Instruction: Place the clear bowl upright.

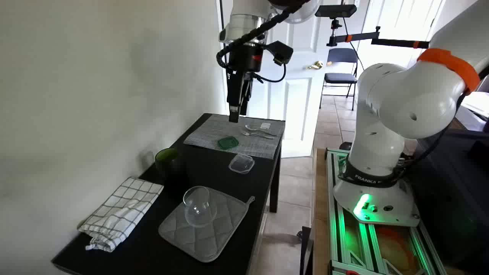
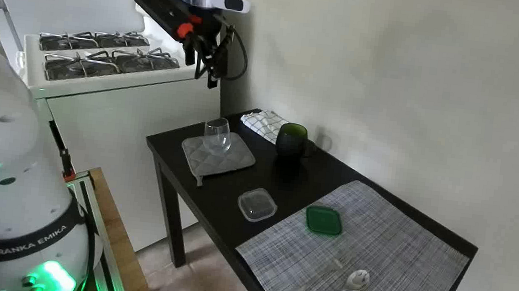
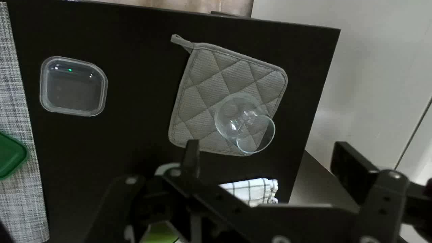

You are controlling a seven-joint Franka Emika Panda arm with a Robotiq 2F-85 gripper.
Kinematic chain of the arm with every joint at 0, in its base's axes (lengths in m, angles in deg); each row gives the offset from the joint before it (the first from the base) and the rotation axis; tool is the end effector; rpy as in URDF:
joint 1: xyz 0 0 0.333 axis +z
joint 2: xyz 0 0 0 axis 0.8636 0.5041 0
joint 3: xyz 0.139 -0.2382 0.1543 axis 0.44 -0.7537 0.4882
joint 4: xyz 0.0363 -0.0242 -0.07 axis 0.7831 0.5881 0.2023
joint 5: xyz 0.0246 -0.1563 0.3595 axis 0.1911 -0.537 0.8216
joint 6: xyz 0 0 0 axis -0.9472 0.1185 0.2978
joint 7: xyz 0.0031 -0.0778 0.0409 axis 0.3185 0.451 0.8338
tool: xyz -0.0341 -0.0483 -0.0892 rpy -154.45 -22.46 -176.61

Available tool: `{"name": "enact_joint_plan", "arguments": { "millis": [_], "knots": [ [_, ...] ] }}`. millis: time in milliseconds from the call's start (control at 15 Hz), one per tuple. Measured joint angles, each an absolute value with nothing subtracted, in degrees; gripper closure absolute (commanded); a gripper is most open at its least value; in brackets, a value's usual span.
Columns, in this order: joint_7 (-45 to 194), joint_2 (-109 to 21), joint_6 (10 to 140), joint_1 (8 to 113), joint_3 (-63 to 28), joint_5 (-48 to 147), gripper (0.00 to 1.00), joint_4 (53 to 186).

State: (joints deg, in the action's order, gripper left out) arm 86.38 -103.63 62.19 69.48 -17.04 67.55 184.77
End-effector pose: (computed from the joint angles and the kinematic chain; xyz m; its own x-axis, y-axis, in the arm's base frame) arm 0.3267 0.0478 0.4410 0.9851 0.1045 0.1364 0.1380 -0.9543 -0.2649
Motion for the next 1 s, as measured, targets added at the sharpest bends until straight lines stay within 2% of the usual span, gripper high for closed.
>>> {"name": "enact_joint_plan", "arguments": {
  "millis": [533,1000],
  "knots": [
    [85.2,-102.7,62.2,68.1,-17.3,67.5,0.0,184.8],
    [82.2,-90.9,66.6,53.9,-21.8,62.9,0.0,184.6]
  ]
}}
